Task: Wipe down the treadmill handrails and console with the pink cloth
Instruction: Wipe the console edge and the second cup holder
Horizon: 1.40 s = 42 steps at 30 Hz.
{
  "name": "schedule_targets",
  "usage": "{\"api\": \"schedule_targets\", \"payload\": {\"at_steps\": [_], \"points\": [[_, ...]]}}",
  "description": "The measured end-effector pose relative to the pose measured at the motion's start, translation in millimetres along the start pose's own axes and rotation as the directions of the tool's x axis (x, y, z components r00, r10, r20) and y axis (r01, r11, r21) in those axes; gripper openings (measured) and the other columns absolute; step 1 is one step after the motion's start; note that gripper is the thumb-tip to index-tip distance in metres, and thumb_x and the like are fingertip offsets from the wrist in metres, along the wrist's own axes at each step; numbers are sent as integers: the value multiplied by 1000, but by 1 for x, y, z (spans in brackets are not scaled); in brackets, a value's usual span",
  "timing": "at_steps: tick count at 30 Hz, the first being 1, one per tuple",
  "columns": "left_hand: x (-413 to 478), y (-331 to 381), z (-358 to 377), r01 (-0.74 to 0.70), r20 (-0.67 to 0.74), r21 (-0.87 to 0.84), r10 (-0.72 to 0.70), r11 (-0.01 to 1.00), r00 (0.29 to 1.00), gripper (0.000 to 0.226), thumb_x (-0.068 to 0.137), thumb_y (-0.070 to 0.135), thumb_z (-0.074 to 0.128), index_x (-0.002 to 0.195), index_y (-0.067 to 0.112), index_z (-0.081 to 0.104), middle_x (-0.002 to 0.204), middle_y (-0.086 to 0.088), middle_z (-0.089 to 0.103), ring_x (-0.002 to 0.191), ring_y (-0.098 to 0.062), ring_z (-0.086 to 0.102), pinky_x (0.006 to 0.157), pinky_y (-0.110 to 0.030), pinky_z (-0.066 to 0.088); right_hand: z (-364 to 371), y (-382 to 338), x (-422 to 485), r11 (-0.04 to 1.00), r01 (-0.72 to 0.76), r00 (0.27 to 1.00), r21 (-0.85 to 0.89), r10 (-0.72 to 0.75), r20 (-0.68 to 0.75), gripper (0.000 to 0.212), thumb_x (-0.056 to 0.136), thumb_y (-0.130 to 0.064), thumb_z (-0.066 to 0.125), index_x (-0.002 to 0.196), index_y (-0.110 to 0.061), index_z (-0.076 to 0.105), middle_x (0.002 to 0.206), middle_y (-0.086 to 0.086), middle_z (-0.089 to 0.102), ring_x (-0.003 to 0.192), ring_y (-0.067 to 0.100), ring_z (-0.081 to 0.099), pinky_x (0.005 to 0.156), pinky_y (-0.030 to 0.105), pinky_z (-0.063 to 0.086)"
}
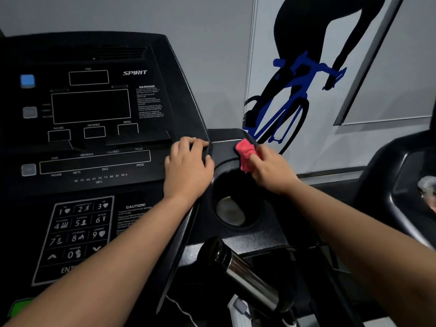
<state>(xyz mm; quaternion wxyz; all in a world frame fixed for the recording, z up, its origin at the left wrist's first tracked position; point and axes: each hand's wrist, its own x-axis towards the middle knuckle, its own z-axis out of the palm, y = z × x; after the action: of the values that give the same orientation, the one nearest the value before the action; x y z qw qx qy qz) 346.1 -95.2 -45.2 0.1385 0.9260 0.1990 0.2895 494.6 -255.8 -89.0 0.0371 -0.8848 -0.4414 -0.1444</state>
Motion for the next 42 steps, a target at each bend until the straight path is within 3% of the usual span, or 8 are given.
{"api": "schedule_targets", "payload": {"at_steps": [6, 11, 15, 18, 23, 28, 35, 42], "points": [[3, 1, 1, 13, -12, 18, -13, 1000, 1000, 31, 88, 27, 53, 118, 22, 57, 121, -2, 47, 118, -23, 40, 93, -43, 37, 11, -69, 17, 976, -123, 988, 180, 137, -67, 55, 83, -24, 55, 132, -2, 43, 134, 25, 38, 108, 40, 42, 89, 49, 41], [4, 0, -1, 19, 3, -9, -19, 1000, 1000, 30, 89, 29, 53, 119, 24, 57, 121, 1, 47, 120, -21, 38, 95, -42, 35, 18, -82, 20, 982, -27, 997, 187, 39, -61, 41, 78, -23, 40, 109, -4, 59, 110, 26, 57, 84, 40, 57, 62, 45, 53], [4, -2, -2, 27, 22, -42, -26, 999, 999, 30, 91, 31, 53, 120, 24, 57, 123, 3, 45, 122, -19, 37, 99, -41, 33, 9, -52, 18, 974, -168, 970, 151, 191, -148, 40, 83, -19, 52, 121, -7, 51, 128, 22, 46, 102, 38, 49, 78, 44, 44], [2, -4, -2, 23, 28, -56, -21, 998, 999, 31, 92, 31, 52, 122, 24, 56, 124, 4, 46, 124, -18, 36, 101, -40, 32, 7, -41, 9, 868, -411, 868, 280, 466, -171, 44, 82, -26, 49, 124, -11, 49, 124, 20, 44, 107, 37, 45, 87, 43, 38], [0, -3, -3, 20, 20, -58, -19, 998, 1000, 33, 92, 29, 51, 124, 22, 57, 125, 1, 47, 125, -19, 37, 101, -40, 33, -3, 3, -22, 497, -754, 622, 430, 750, 223, 43, 92, -33, 44, 129, -12, 46, 125, 18, 42, 117, 38, 44, 101, 45, 39], [1, 1, -1, 14, -7, 3, -14, 1000, 1000, 33, 91, 27, 52, 122, 19, 57, 123, -4, 48, 120, -24, 40, 96, -42, 36, -18, 13, -48, 536, -687, 709, 490, 642, 292, 27, 93, -14, 46, 111, 2, 57, 105, 13, 56, 92, 24, 55, 76, 11, 39], [2, 4, -2, 31, 9, 3, -31, 1000, 999, 33, 90, 27, 51, 121, 20, 56, 123, -3, 47, 121, -24, 38, 97, -42, 35, 13, -44, -2, 669, -612, 752, 421, 658, 48, 65, 88, -28, 49, 147, -13, 26, 144, 24, 24, 134, 40, 21, 116, 47, 14], [-3, 2, -2, 33, 1, -13, -33, 999, 999, 34, 92, 28, 53, 124, 20, 58, 125, -2, 49, 124, -21, 40, 99, -40, 35, 23, -55, 8, 974, -129, 988, 185, 142, -57, 68, 91, -8, 42, 152, -17, 14, 157, 19, -7, 144, 37, -14, 112, 38, -16]]}}
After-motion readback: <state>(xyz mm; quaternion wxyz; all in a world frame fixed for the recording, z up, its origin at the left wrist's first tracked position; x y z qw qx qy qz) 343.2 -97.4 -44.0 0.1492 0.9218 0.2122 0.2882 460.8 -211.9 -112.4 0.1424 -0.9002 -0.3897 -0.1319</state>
